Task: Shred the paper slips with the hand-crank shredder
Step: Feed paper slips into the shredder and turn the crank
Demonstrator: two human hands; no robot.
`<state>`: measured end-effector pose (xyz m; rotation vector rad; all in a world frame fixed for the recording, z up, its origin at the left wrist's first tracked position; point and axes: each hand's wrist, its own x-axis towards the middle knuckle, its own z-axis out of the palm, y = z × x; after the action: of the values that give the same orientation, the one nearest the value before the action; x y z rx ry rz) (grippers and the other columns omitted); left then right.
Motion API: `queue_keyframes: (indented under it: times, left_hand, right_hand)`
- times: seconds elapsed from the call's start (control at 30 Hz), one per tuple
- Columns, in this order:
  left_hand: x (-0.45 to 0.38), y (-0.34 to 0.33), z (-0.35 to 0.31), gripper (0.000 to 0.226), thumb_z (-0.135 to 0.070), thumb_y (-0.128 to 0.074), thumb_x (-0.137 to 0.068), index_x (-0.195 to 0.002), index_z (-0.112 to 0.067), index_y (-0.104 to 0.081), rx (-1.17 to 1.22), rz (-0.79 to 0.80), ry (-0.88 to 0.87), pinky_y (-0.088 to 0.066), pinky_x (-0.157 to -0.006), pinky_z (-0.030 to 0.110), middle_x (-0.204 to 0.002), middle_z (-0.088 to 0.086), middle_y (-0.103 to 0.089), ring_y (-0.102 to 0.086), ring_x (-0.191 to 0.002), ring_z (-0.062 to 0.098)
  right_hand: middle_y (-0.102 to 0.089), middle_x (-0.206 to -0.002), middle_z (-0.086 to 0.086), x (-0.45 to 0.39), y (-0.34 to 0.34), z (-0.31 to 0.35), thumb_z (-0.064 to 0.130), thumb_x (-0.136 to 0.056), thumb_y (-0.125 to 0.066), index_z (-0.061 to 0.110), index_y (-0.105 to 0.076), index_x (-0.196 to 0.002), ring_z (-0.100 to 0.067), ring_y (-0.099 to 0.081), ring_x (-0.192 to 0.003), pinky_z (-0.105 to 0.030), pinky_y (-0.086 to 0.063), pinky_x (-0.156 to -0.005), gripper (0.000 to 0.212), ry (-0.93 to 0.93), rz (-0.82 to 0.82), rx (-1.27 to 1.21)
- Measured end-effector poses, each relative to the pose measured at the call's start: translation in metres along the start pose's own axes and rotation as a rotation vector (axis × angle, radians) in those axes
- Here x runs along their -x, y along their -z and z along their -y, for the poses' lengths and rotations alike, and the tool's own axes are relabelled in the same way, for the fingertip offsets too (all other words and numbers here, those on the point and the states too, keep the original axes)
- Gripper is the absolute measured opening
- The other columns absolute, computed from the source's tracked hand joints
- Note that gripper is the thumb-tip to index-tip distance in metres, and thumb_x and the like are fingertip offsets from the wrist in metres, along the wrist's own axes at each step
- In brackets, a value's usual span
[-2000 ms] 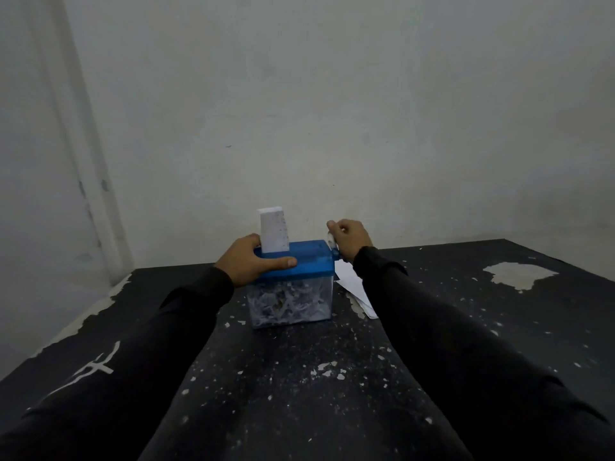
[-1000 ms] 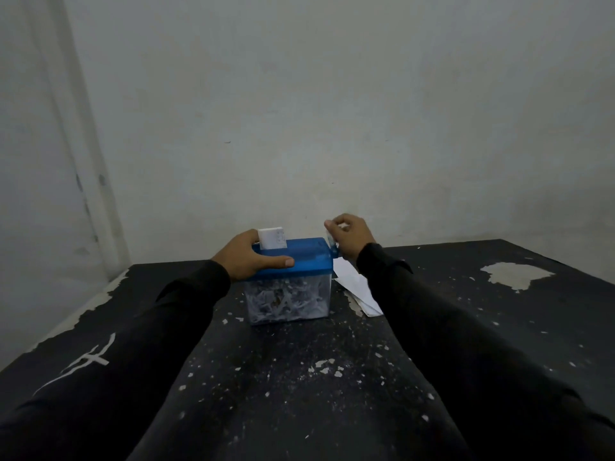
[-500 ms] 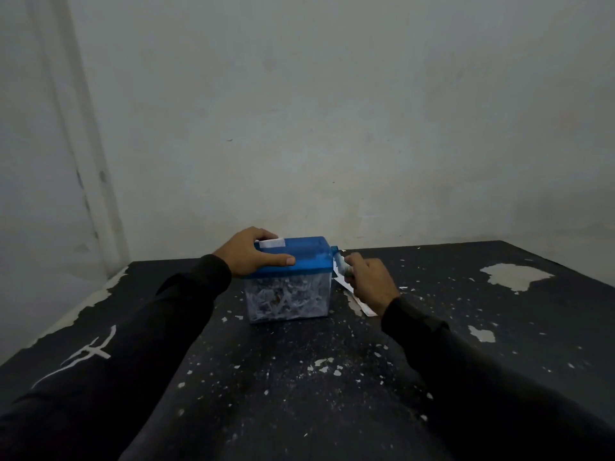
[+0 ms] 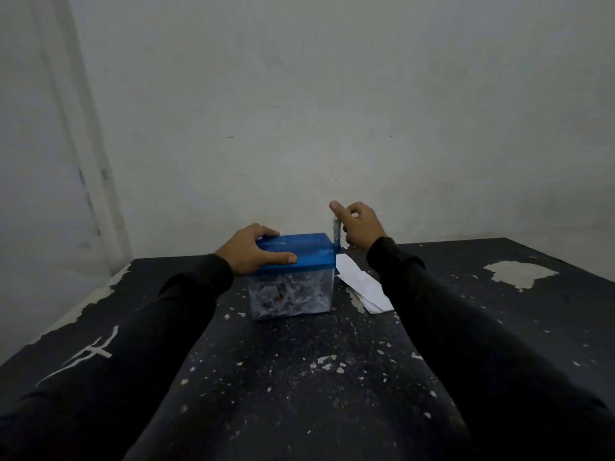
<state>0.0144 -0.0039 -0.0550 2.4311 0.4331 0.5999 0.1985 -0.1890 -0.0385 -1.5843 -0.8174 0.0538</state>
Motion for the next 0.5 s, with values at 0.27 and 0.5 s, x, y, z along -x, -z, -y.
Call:
queue_keyframes:
  times: [0.27, 0.5]
  left_hand:
    - [0.001, 0.001, -0.002, 0.107, -0.085, -0.077, -0.052, -0.136, -0.021, -0.06, 0.005, 0.008, 0.0, -0.04, -0.094, 0.029, -0.129, -0.004, -0.053, -0.053, -0.112, 0.015]
    - [0.0, -0.001, -0.002, 0.095, -0.07, -0.078, -0.06, -0.137, -0.019, -0.06, 0.019, -0.013, 0.013, -0.04, -0.093, 0.029, -0.13, -0.002, -0.054, -0.053, -0.113, 0.017]
  right_hand:
    - [-0.05, -0.061, -0.001, -0.017, -0.018, -0.04, 0.039, -0.098, -0.063, 0.015, -0.05, -0.062, -0.017, -0.045, -0.058, -0.029, -0.042, -0.061, 0.045, -0.091, -0.019, 0.228]
    - [-0.042, -0.047, 0.001, 0.035, 0.006, -0.077, 0.031, -0.104, -0.053, 0.016, -0.043, -0.052, -0.013, -0.033, -0.043, -0.021, -0.029, -0.042, 0.055, -0.195, 0.267, 0.321]
